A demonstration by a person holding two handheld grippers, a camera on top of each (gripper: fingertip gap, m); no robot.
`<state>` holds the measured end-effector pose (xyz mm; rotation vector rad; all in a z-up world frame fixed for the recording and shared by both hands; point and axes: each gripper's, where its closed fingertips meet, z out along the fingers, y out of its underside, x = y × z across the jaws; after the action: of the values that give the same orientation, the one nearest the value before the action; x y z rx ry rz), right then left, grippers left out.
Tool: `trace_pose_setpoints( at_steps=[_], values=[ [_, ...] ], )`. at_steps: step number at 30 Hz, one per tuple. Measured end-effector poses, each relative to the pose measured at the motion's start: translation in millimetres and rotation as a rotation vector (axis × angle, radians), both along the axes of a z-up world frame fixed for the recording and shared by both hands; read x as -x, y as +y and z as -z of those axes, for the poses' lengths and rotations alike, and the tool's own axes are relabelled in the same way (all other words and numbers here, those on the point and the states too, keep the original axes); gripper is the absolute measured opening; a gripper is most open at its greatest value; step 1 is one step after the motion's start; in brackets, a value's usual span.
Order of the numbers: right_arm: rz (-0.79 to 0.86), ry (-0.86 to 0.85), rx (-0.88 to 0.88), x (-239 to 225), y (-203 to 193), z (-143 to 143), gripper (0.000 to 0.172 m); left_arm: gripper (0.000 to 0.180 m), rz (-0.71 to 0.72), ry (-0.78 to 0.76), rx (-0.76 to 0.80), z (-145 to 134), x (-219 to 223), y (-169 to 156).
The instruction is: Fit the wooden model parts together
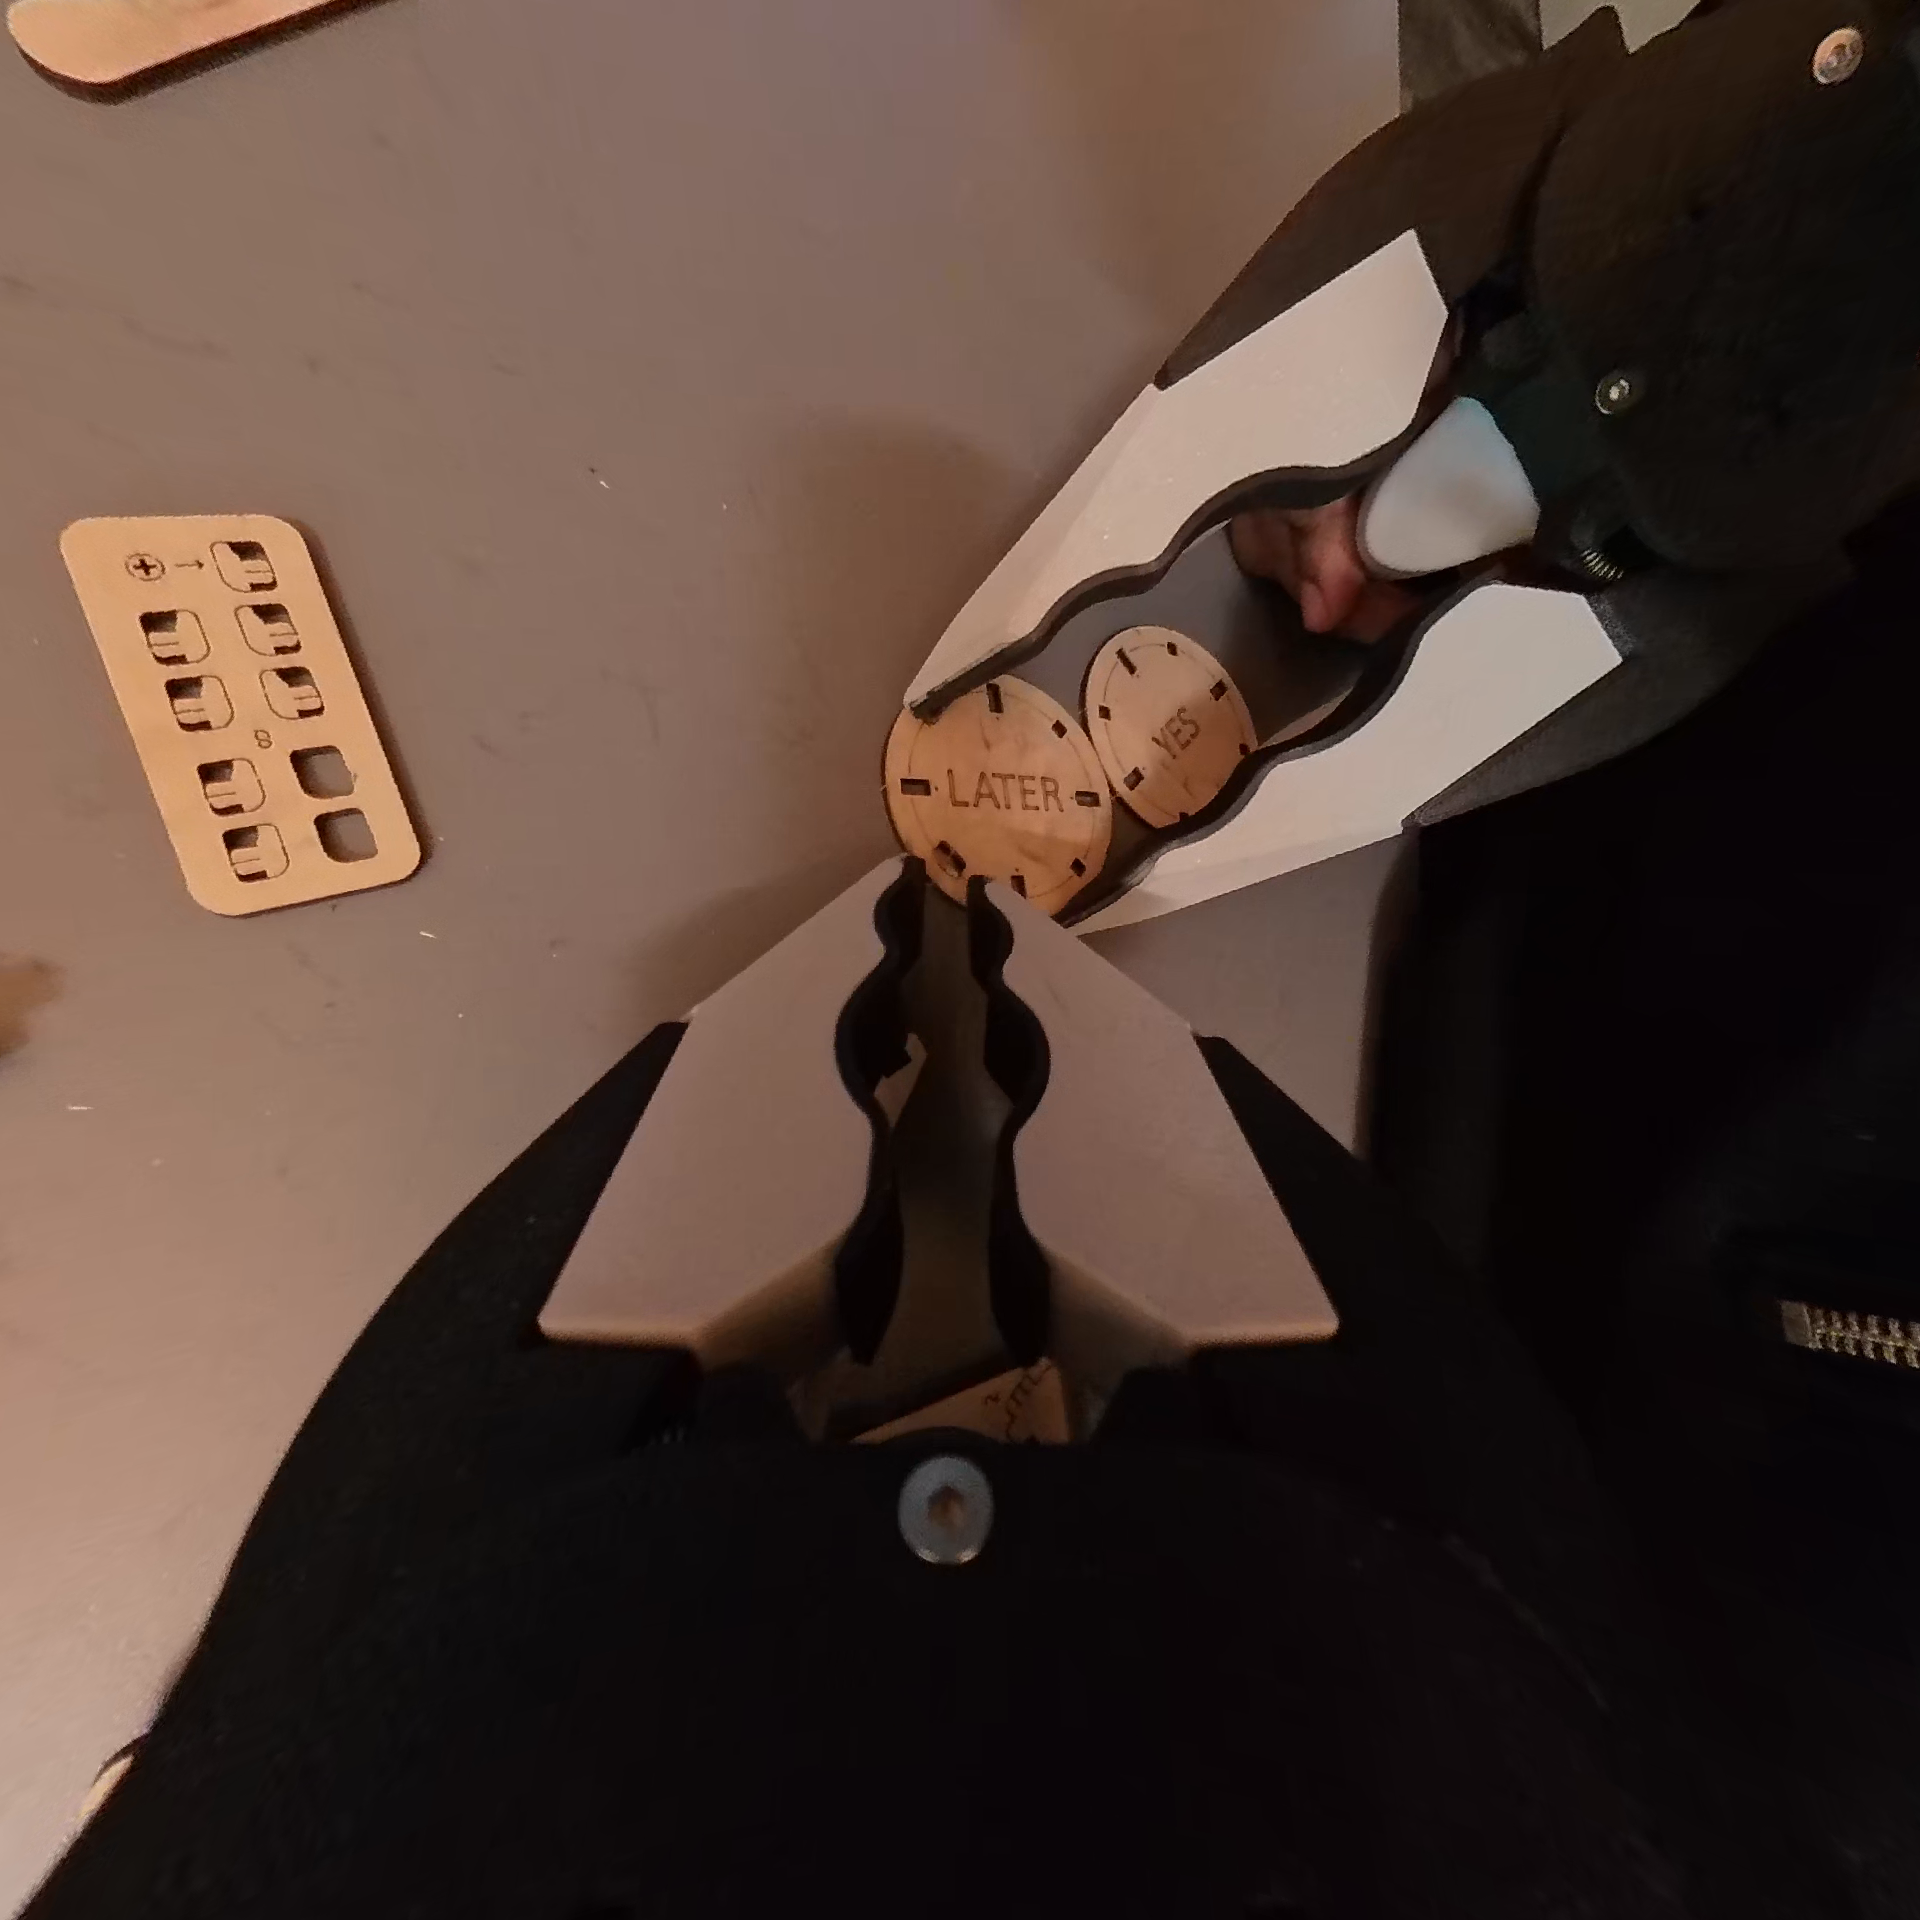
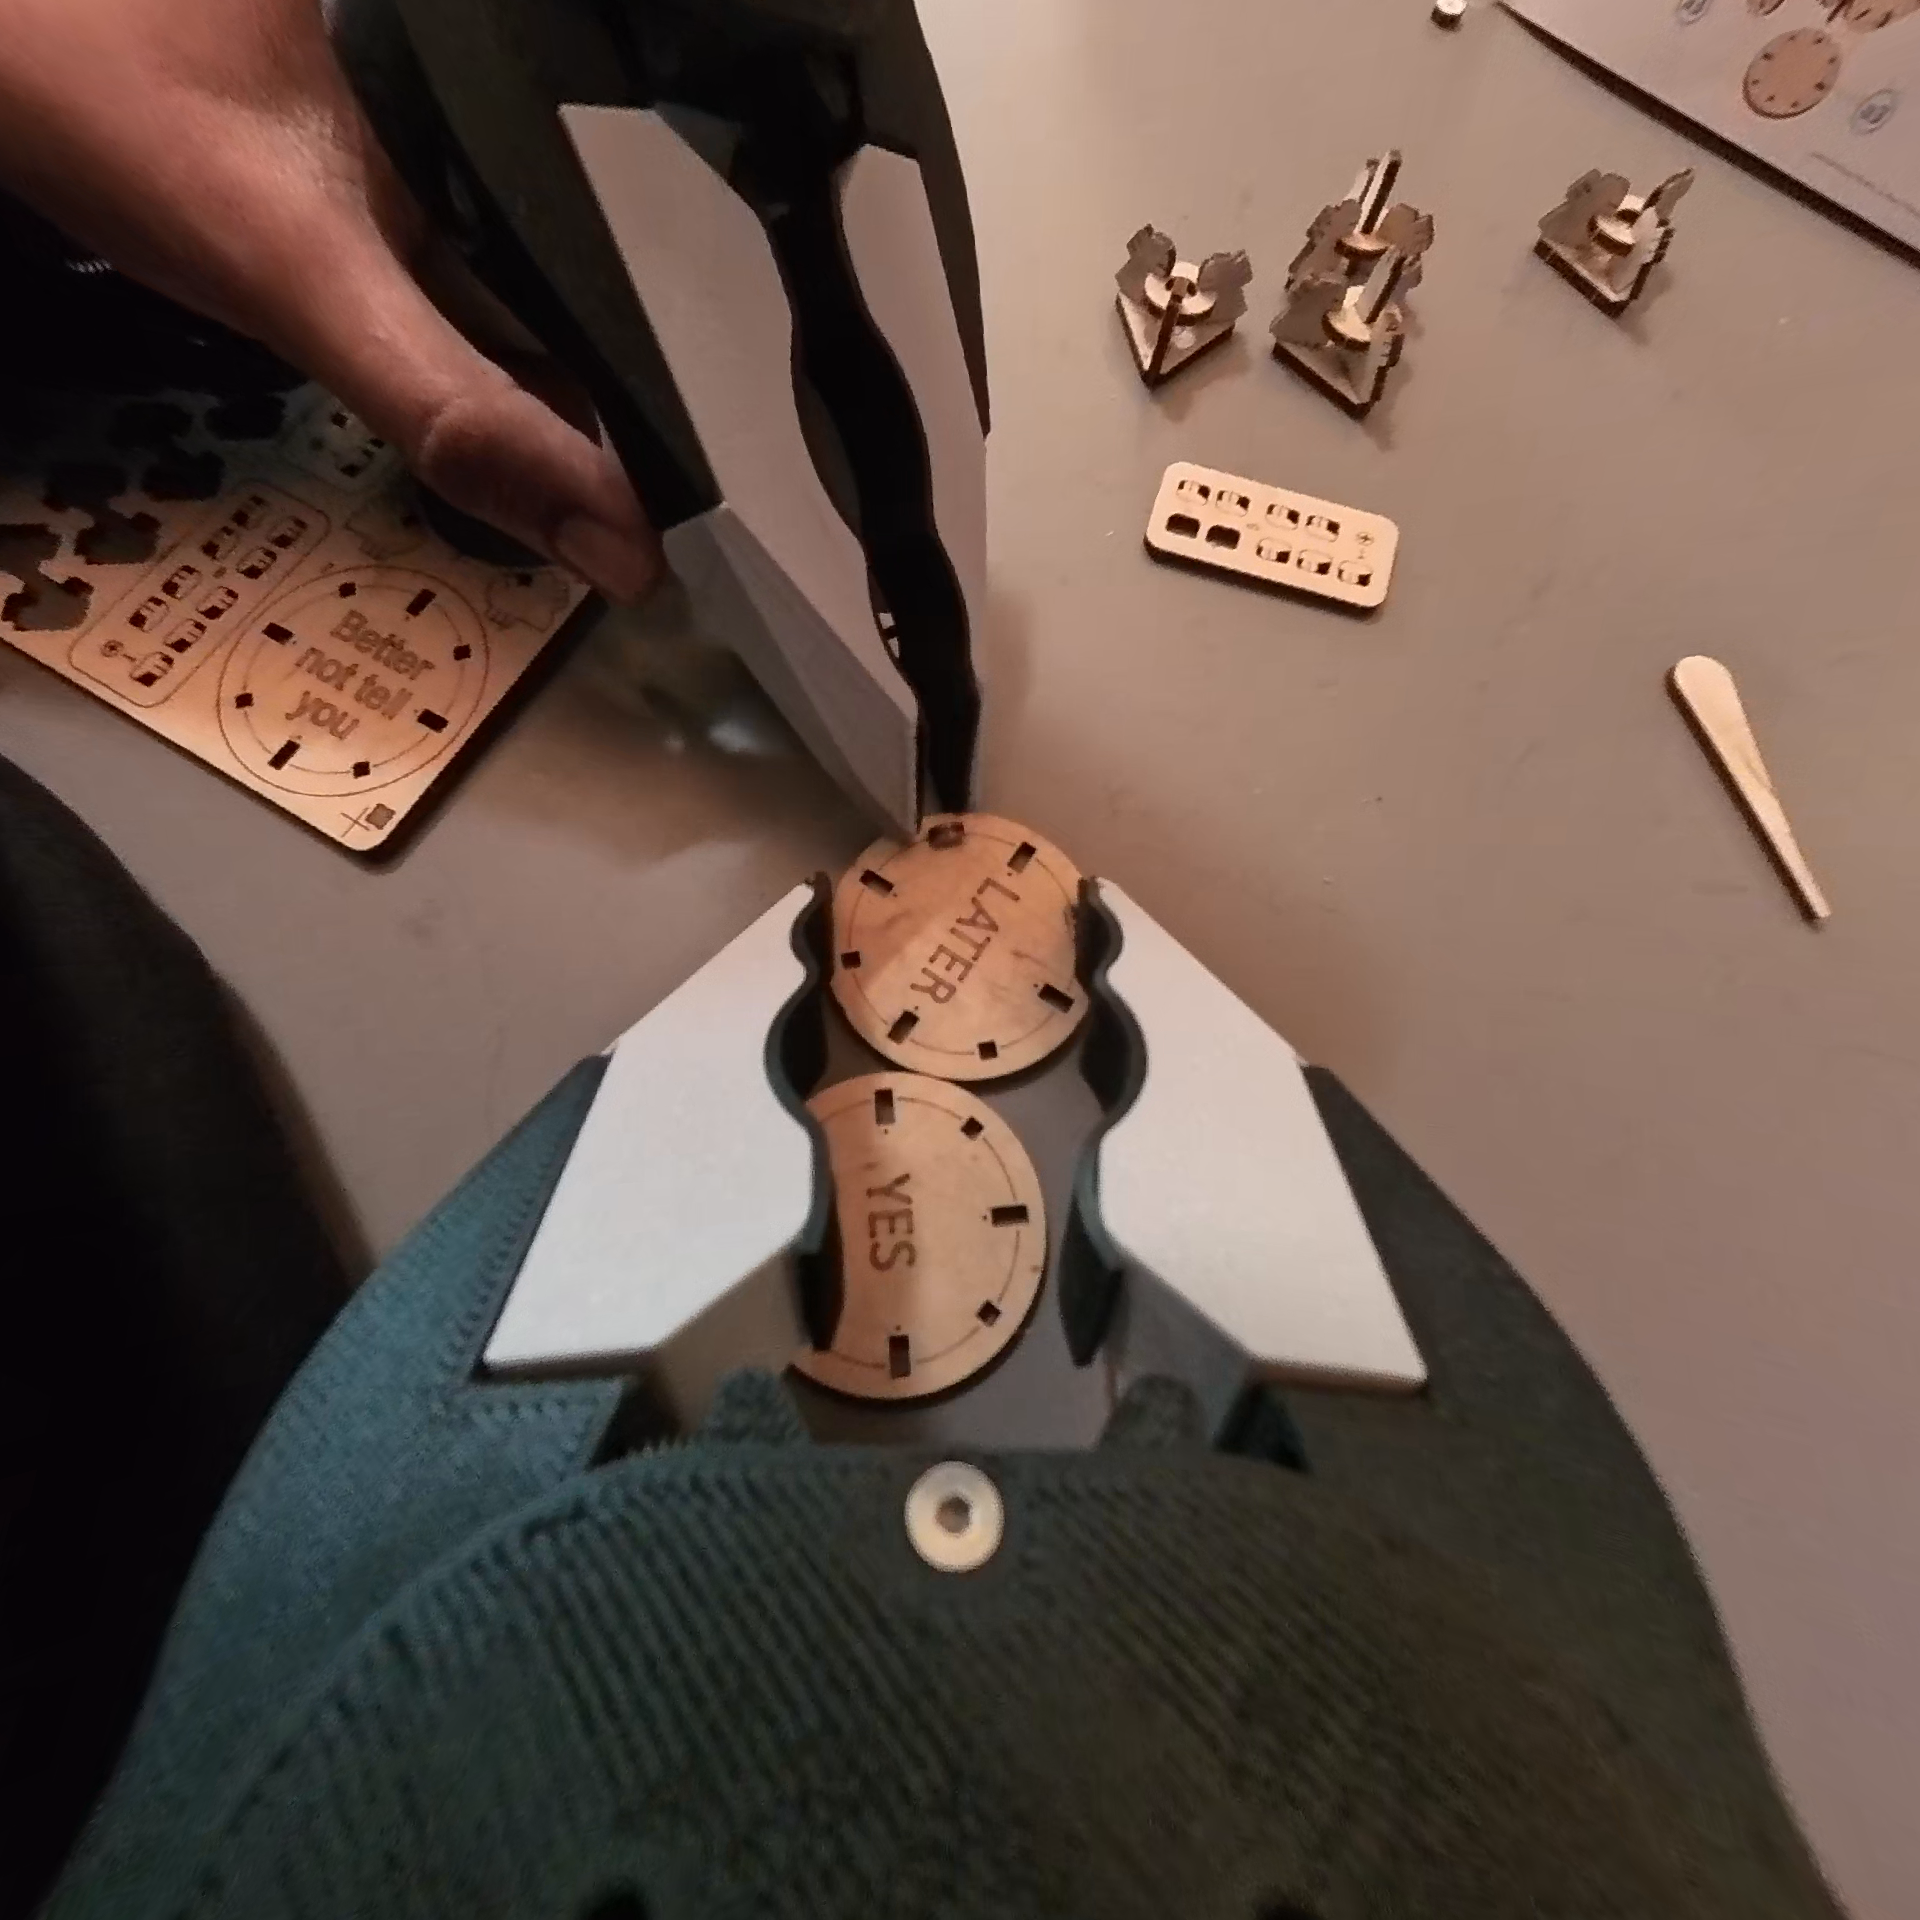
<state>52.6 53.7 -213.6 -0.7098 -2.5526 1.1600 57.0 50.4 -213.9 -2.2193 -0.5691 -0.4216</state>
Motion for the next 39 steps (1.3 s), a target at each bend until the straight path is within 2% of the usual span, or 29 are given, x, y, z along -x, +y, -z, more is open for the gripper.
trace_pose_setpoints(
  at_steps=[13,15,17,19,22,24,25,26,29,30,36,39],
  values=[
    [0.008,-0.014,0.016,1.2,0.8,-1.0,0.046,0.007,-0.002,0.002,0.001,0.2,-0.3,0.4],
    [0.072,-0.022,0.019,9.8,6.7,-0.6,0.073,0.007,-0.002,0.001,0.001,0.3,-0.6,0.6],
    [0.081,-0.02,0.067,12.2,7.2,-6.9,0.074,0.007,-0.002,0.0,0.001,0.3,-0.8,0.6],
    [0.081,-0.007,0.098,12.7,7.6,-12.3,0.07,0.007,-0.002,-0.004,0.0,0.3,-0.7,0.6],
    [0.021,0.009,0.076,4.0,5.1,-11.4,0.041,0.006,-0.003,-0.01,-0.002,0.3,-0.8,0.7],
    [0.001,0.066,0.005,2.3,7.2,-6.8,0.041,0.006,-0.003,-0.008,-0.002,0.3,-0.7,0.7],
    [0.005,0.103,-0.03,3.5,8.7,-5.4,0.051,0.006,-0.003,-0.007,-0.001,0.4,-0.8,0.6],
    [0.006,0.141,-0.047,4.5,9.1,-6.6,0.054,0.006,-0.003,-0.006,-0.001,0.3,-0.8,0.6],
    [-0.027,0.177,-0.066,0.4,6.6,-7.1,0.045,0.006,-0.003,-0.009,-0.002,0.3,-1.0,0.8],
    [-0.033,0.169,-0.062,-0.9,5.8,-6.7,0.042,0.006,-0.003,-0.009,-0.002,0.3,-1.2,0.8],
    [-0.034,-0.026,0.046,-8.3,1.6,-4.6,0.057,0.006,-0.003,-0.009,-0.002,0.3,-1.2,0.8],
    [-0.025,-0.065,0.059,-6.9,2.4,-3.1,0.059,0.006,0.0,-0.014,-0.003,0.2,-1.9,1.1]
  ],
)
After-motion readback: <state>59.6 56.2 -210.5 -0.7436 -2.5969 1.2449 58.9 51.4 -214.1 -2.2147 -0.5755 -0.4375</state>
